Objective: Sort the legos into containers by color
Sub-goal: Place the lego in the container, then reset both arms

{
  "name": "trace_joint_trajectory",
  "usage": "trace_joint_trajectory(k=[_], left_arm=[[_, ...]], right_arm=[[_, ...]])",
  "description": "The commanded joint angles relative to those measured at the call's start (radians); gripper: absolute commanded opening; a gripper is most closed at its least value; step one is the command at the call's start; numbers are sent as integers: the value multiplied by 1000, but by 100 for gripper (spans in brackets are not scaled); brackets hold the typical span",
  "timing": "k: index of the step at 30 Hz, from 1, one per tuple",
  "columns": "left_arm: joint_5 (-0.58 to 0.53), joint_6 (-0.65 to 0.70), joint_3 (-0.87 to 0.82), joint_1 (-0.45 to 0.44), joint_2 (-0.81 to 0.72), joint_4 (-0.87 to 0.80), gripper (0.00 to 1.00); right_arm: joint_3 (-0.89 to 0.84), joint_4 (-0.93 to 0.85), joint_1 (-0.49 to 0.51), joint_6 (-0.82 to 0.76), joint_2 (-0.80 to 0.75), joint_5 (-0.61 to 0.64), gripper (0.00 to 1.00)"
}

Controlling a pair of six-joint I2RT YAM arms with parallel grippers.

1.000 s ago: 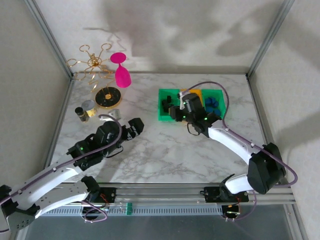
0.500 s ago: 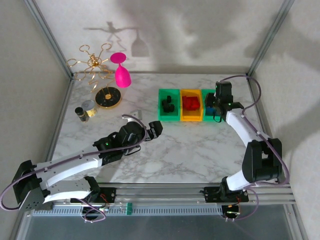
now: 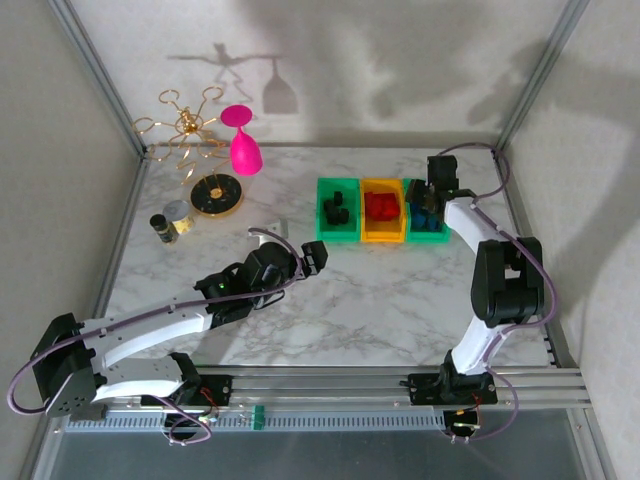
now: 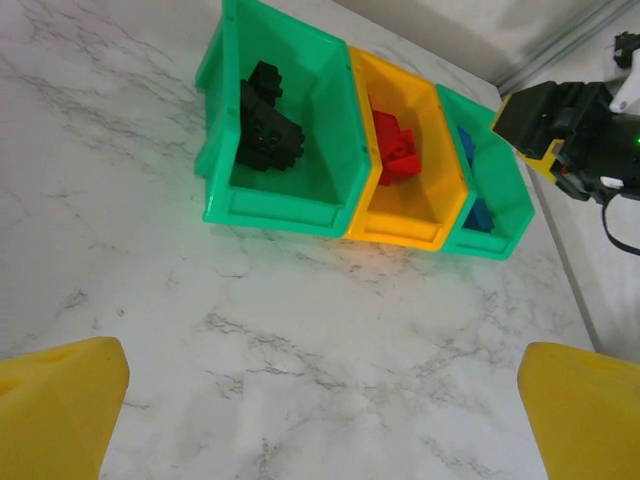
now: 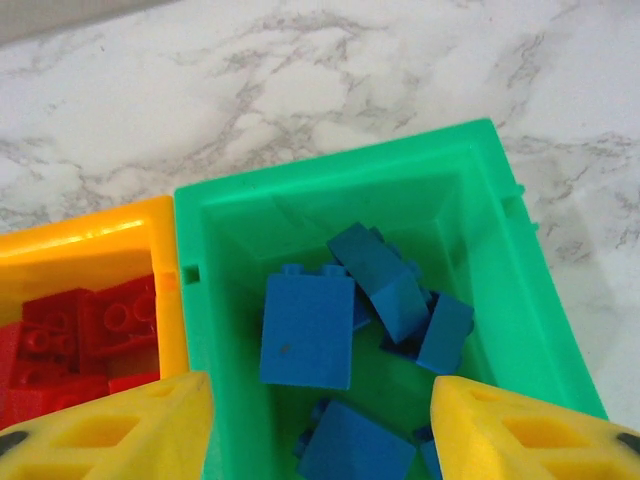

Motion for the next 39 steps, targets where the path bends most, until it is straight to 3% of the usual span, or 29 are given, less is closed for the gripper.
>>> trace_joint_trajectory(k=[1, 3, 7, 12, 16, 19, 23, 30, 32, 33, 38, 39], left_arm=[[-80, 34, 37, 11, -40, -43, 100], [-107, 52, 38, 33, -67, -58, 100], [-267, 103, 43, 126, -165, -141, 100], [-450, 220, -35, 400, -286, -142, 100], [-549, 375, -247, 586, -355, 108, 100], [-486, 483, -411, 704, -351, 376, 100], [-279, 554, -560, 793, -239, 783, 100], [-148, 643, -618, 810, 92, 1228, 100], [-116, 650, -600, 815, 157, 1240, 100], [-74, 664, -611, 815, 185, 1290, 100], [-17, 698, -646, 812, 400, 1549, 100], [-41, 682, -593, 811, 373, 1400, 100]], right_arm=[[1, 33, -4, -3, -104, 12, 66], [-39, 51, -5, -1, -172, 30, 75], [-178, 135, -5, -7, -338, 151, 91], [-407, 286, -21, -15, -498, 320, 99], [-650, 524, -64, -10, -565, 350, 99], [-809, 772, -74, -63, -558, 311, 98], [-917, 1020, -74, -101, -476, 231, 99], [-1050, 1452, -85, -226, -299, 97, 99], [-1049, 1506, -93, -228, -224, 51, 99], [-1073, 1617, -94, -240, -182, 45, 99], [-1027, 1484, -114, -236, -202, -29, 99], [-1030, 1497, -114, -238, -203, -27, 99]])
